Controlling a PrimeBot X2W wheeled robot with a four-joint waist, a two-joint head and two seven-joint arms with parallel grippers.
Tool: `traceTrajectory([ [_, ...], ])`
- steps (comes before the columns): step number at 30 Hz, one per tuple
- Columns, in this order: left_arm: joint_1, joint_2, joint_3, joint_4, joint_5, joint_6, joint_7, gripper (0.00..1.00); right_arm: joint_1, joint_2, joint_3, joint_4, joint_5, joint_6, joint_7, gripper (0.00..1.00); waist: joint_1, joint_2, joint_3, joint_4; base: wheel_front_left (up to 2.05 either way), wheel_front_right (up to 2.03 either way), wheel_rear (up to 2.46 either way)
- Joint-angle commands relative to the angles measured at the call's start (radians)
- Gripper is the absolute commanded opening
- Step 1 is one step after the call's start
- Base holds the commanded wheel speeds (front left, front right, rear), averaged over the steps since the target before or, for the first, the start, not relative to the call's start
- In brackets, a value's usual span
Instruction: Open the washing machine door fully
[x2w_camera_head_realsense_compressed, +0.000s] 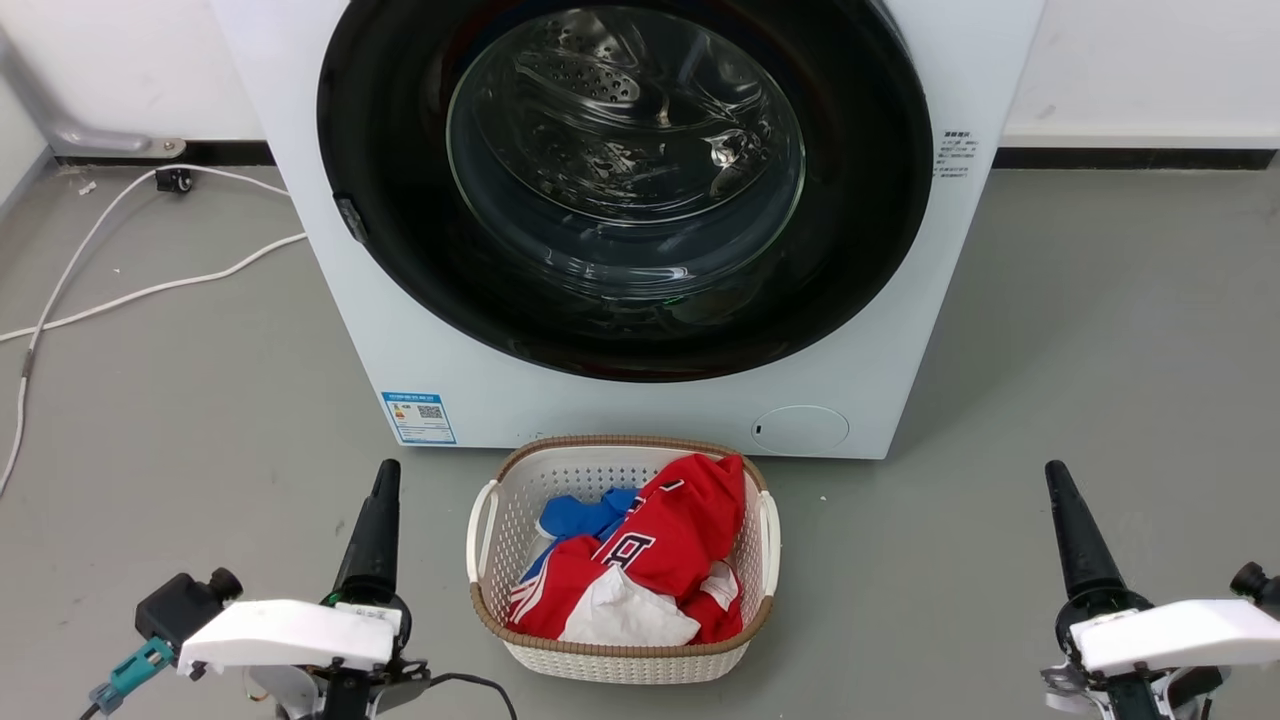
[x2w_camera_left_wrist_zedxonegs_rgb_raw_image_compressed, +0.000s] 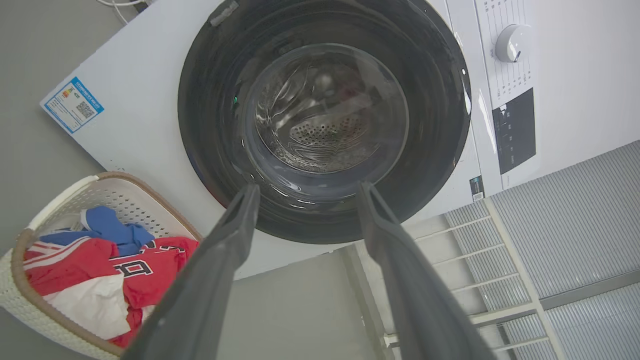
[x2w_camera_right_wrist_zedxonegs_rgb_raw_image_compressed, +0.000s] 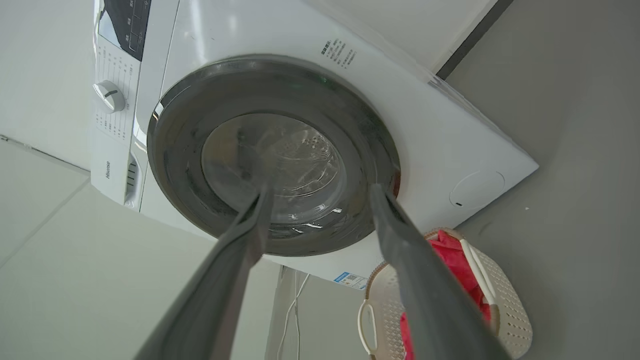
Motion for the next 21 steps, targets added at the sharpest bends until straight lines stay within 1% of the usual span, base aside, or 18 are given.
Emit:
traceTrajectory([
  [1, -0.015, 0.007, -0.006, -0.028, 0.067, -0.002, -0.012, 1.0, -0.008, -0.001, 0.001, -0.026, -0.083, 0.001, -0.006, 1.0, -0.0001, 0.0, 0.0, 0.001, 0.0, 0.0, 0.0],
  [5, -0.019, 0.017, -0.02, -0.046, 0.171, -0.002, -0.027, 1.0, -0.002, 0.002, 0.0, -0.04, -0.186, 0.001, -0.009, 1.0, -0.0001, 0.0, -0.001, 0.004, 0.0, 0.0, 0.0],
  [13, -0.022, 0.043, -0.06, -0.071, 0.383, 0.004, -0.055, 1.0, 0.008, 0.004, 0.008, -0.06, -0.349, 0.001, -0.013, 1.0, -0.0001, 0.0, -0.004, 0.007, 0.0, 0.0, 0.0],
  [15, -0.021, 0.05, -0.071, -0.073, 0.427, 0.01, -0.061, 1.0, 0.01, 0.004, 0.011, -0.065, -0.395, 0.001, -0.011, 1.0, -0.0001, 0.0, -0.005, 0.007, 0.0, 0.0, 0.0],
  [16, -0.021, 0.05, -0.071, -0.073, 0.427, 0.01, -0.061, 1.0, 0.01, 0.004, 0.011, -0.065, -0.395, 0.001, -0.011, 1.0, -0.0001, 0.0, -0.005, 0.007, 0.0, 0.0, 0.0],
  [21, -0.021, 0.064, -0.1, -0.081, 0.515, 0.023, -0.077, 1.0, 0.02, 0.005, 0.012, -0.074, -0.489, 0.001, -0.008, 1.0, -0.0001, 0.0, -0.007, 0.009, 0.0, 0.0, 0.0],
])
